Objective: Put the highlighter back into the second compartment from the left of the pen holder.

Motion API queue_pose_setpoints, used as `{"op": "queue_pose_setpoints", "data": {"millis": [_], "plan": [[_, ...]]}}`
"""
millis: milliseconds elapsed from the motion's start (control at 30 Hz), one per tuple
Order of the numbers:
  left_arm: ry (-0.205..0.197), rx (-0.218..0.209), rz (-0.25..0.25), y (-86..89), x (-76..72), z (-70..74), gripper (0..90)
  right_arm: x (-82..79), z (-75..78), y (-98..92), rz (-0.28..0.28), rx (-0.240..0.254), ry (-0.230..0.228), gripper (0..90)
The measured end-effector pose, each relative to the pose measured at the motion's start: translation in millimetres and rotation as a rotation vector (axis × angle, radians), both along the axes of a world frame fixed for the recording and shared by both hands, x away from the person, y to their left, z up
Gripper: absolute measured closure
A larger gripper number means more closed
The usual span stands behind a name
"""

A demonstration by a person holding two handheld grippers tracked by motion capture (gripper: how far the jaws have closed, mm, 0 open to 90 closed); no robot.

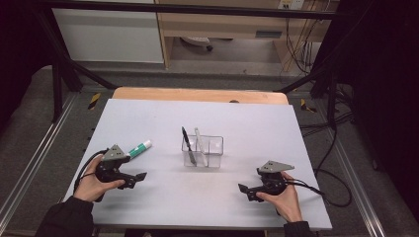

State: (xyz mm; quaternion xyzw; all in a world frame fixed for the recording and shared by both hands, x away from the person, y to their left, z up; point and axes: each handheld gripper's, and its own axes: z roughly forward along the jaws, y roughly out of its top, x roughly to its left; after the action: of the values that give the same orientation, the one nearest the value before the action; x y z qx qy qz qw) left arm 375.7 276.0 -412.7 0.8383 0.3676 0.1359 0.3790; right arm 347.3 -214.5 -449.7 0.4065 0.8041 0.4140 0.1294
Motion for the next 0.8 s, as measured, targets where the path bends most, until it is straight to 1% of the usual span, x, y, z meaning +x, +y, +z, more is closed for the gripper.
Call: {"op": "queue_pose_setpoints", "data": {"millis": [67,200,367,467,567,800], "plan": [[0.001,0.009,0.001,-0.6,3.8,2.4,8.2,-0.8,-0.6,-1.9,0.000,-0.007,0.003,4.6],[0.004,0.024,0.004,-1.9,11.2,5.7,8.4,-1.6,-0.9,-3.4,-0.001,-0.006,0.003,4.6],[0.011,0.029,0.004,-3.0,19.6,10.3,8.7,-2.2,-0.8,-3.8,-0.002,-0.003,0.002,4.5],[0.011,0.043,0.011,-2.7,26.5,13.5,9.2,-1.9,-1.4,-3.6,0.003,-0.011,0.002,4.5],[0.014,0.059,0.019,-3.0,33.3,15.5,10.2,-2.5,-1.0,-3.8,0.004,-0.005,0.002,4.5],[0.035,0.105,0.028,-2.4,51.2,13.7,12.8,-3.0,0.2,-4.9,0.003,-0.001,0.002,4.5]]}}
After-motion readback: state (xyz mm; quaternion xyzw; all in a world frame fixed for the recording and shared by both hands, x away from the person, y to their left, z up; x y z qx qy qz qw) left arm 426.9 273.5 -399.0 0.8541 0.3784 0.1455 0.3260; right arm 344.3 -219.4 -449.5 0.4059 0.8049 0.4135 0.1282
